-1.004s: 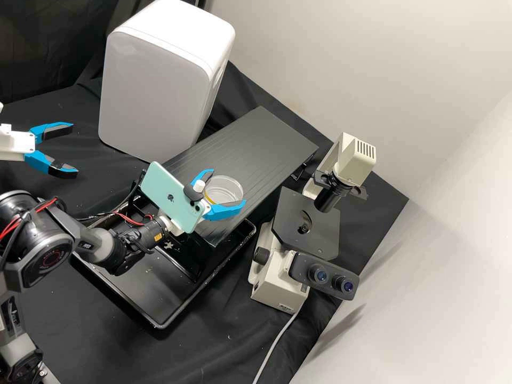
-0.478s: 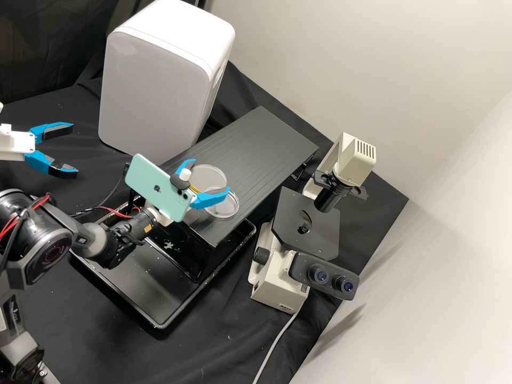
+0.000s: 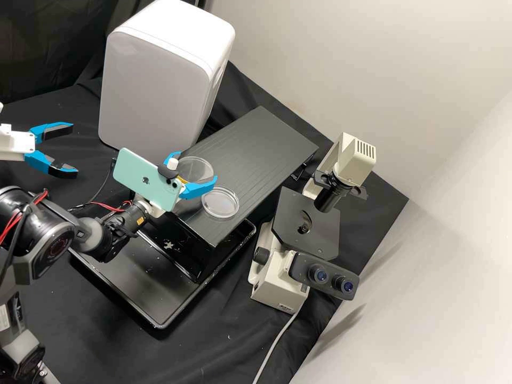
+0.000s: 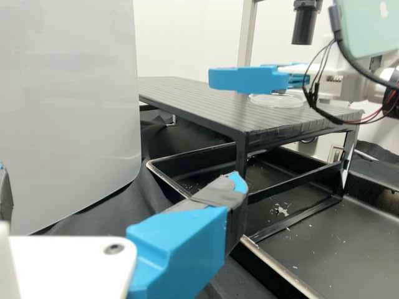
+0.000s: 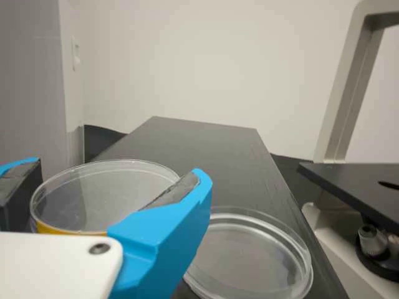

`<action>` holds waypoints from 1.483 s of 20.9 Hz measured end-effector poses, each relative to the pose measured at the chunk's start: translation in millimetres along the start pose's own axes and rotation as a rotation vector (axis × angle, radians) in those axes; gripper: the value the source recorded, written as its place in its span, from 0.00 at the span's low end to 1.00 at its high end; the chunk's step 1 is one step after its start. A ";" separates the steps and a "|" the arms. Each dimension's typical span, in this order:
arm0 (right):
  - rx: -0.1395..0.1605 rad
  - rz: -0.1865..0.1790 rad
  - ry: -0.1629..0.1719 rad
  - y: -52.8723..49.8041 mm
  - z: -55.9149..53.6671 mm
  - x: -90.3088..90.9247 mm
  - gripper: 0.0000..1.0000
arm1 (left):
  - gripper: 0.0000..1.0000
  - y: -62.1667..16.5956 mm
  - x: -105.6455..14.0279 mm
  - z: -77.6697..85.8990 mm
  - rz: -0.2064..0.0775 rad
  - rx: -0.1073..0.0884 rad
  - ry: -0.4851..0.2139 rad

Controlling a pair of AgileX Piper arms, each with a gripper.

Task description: Remove the lid from the petri dish

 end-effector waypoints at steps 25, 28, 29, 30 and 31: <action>-0.016 -0.022 -0.029 -7.2 7.5 2.7 1.00 | 1.00 0.4 0.0 -1.3 0.005 -0.008 0.017; -0.016 -0.022 -0.029 -7.2 7.5 2.7 1.00 | 1.00 0.4 0.0 -1.3 0.005 -0.008 0.017; -0.016 -0.022 -0.029 -7.2 7.5 2.7 1.00 | 1.00 0.4 0.0 -1.3 0.005 -0.008 0.017; -0.016 -0.022 -0.029 -7.2 7.5 2.7 1.00 | 1.00 0.4 0.0 -1.3 0.005 -0.008 0.017; -0.016 -0.022 -0.029 -7.2 7.5 2.7 1.00 | 1.00 0.4 0.0 -1.3 0.005 -0.008 0.017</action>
